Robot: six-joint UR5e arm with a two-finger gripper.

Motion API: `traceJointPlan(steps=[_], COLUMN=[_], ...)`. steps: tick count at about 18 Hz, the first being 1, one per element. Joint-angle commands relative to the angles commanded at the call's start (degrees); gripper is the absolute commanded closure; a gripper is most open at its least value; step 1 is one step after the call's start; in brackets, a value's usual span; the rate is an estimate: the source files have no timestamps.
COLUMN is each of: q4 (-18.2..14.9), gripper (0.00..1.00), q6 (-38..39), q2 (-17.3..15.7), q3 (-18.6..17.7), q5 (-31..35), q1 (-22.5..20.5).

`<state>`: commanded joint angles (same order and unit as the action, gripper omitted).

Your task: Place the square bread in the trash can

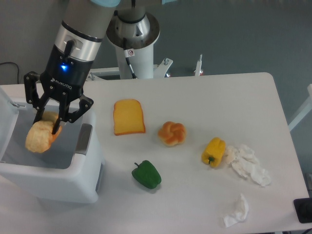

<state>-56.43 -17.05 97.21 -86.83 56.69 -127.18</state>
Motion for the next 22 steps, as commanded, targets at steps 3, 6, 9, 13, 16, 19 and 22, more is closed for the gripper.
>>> traceJointPlan(steps=[3, 6, 9, 13, 16, 19, 22], q4=[0.1, 0.0, 0.2, 0.4, 0.4, 0.4, 0.4], gripper=[0.51, 0.5, 0.38, 0.32, 0.31, 0.26, 0.04], q6=[-0.3, -0.4, -0.7, -1.1, -1.2, -1.8, -3.2], q2=[-0.1, 0.0, 0.1, 0.1, 0.1, 0.0, 0.2], q3=[-0.5, -0.5, -0.5, -0.5, -0.4, -0.3, 0.1], q5=[0.0, 0.1, 0.1, 0.1, 0.2, 0.2, 0.2], q1=[0.3, 0.7, 0.7, 0.7, 0.7, 0.6, 0.3])
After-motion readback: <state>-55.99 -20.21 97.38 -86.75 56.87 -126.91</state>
